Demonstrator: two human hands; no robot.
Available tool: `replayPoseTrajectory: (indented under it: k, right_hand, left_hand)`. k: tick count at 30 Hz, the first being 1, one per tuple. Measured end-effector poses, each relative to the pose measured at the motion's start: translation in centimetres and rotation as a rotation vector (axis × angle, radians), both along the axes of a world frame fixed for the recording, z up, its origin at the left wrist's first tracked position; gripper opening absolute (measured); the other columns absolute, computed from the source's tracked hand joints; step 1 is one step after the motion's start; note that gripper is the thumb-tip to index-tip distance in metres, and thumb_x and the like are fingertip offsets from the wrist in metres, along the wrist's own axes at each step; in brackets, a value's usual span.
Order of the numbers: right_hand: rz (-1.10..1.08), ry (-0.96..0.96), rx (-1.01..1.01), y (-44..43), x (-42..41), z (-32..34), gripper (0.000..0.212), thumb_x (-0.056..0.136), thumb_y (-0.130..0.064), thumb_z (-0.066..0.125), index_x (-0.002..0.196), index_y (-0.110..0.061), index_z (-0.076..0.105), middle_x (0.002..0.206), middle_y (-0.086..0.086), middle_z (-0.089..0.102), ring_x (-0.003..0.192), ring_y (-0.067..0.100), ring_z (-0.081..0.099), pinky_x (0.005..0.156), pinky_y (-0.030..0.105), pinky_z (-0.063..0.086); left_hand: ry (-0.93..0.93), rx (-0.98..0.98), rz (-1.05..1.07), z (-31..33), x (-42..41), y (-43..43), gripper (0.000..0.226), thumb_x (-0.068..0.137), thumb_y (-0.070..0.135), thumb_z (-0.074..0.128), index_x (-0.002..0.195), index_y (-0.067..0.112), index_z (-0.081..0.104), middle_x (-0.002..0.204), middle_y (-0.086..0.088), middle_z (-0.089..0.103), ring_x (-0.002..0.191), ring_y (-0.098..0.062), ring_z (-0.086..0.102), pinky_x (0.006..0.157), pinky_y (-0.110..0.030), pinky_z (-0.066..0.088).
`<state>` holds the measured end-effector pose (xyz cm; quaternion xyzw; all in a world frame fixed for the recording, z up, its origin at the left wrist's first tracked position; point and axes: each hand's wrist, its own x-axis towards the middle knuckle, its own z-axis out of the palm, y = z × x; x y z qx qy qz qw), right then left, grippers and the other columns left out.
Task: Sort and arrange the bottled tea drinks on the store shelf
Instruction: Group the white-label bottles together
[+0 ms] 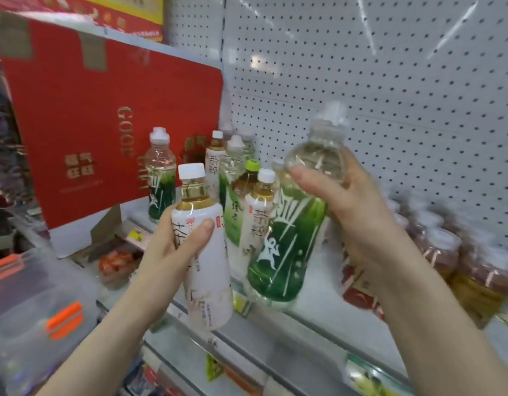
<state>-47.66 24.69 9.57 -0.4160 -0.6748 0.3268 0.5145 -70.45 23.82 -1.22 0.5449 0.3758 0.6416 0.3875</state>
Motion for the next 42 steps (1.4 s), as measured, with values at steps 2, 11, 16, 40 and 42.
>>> replayPoseTrajectory:
  k: [2,11,16,40,42]
  right_hand:
    - [0.018,-0.066,0.003,2.8,-2.5,2.3,0.090,0.059,-0.069,0.079,0.138,-0.037,0.049,0.126,-0.012,0.066,0.113,0.009,0.064,0.092,0.035,0.050]
    - [0.117,-0.399,-0.094,17.4,-11.9,8.7,0.037,0.073,-0.032,0.086,0.098,-0.030,0.059,0.096,-0.008,0.071,0.072,0.005,0.074,0.067,0.029,0.062]
    - [0.078,-0.617,-0.158,24.0,-15.9,6.2,0.080,0.063,-0.012,0.092,0.129,-0.020,0.047,0.116,0.007,0.064,0.088,0.018,0.070,0.069,0.035,0.063]
    - [0.008,-0.512,-0.122,19.0,-13.2,3.8,0.040,0.095,-0.049,0.058,0.115,-0.019,0.073,0.107,0.000,0.076,0.101,0.013,0.071,0.098,0.036,0.054]
    - [-0.044,-0.445,-0.093,16.8,-13.5,2.5,0.040,0.090,-0.053,0.063,0.108,-0.020,0.075,0.104,0.000,0.076,0.101,0.017,0.071,0.098,0.044,0.054]
  left_hand:
    - [-0.013,-0.001,-0.002,0.2,-1.7,1.9,0.040,0.071,0.062,0.068,0.108,0.046,0.064,0.107,0.010,0.072,0.097,-0.008,0.070,0.070,-0.017,0.055]
    - [-0.022,0.018,0.006,0.2,-6.8,9.5,0.041,0.073,0.057,0.070,0.110,0.042,0.062,0.103,0.010,0.073,0.095,-0.008,0.070,0.071,-0.022,0.056]
    - [0.026,-0.025,0.008,-0.9,-8.9,12.3,0.048,0.075,0.057,0.068,0.119,0.039,0.058,0.108,0.014,0.071,0.100,-0.004,0.068,0.076,-0.022,0.054]
    - [0.162,0.091,-0.282,2.6,-8.9,20.0,0.055,0.069,0.056,0.070,0.118,0.036,0.057,0.113,0.017,0.070,0.102,-0.002,0.067,0.080,-0.021,0.054]
    - [0.196,0.126,-0.309,3.0,-7.8,19.7,0.057,0.068,0.059,0.070,0.118,0.037,0.056,0.111,0.019,0.070,0.100,0.000,0.067,0.077,-0.021,0.054]
